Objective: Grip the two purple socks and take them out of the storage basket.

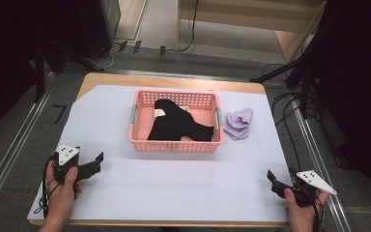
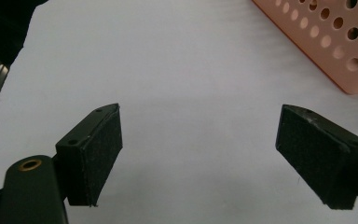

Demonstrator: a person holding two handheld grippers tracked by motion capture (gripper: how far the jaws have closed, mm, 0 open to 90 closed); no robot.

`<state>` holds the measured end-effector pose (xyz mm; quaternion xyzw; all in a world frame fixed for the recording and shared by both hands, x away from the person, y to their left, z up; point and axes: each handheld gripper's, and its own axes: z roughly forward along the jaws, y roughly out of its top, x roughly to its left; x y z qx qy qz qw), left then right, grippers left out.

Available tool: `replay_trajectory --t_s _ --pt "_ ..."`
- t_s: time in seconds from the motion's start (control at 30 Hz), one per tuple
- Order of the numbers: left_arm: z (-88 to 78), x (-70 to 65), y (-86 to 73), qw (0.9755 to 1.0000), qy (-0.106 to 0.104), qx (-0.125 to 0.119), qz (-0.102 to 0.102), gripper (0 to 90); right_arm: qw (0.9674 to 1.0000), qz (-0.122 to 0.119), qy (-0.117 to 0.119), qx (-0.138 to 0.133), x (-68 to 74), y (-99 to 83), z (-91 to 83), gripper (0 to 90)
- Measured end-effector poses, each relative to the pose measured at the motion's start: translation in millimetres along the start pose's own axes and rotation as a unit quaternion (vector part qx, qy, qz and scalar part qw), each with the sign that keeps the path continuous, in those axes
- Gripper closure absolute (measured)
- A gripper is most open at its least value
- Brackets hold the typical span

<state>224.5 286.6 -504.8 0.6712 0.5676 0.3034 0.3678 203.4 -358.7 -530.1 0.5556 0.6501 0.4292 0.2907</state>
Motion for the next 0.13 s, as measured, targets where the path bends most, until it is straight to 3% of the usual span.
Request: replay_trajectory --t_s 0.13 --pt "0.2 -0.2 0.3 1.0000 0.001 0.003 0.002 15.1 1.0000 0.000 0.000 0.000 -0.4 0.1 0.1 13.4"
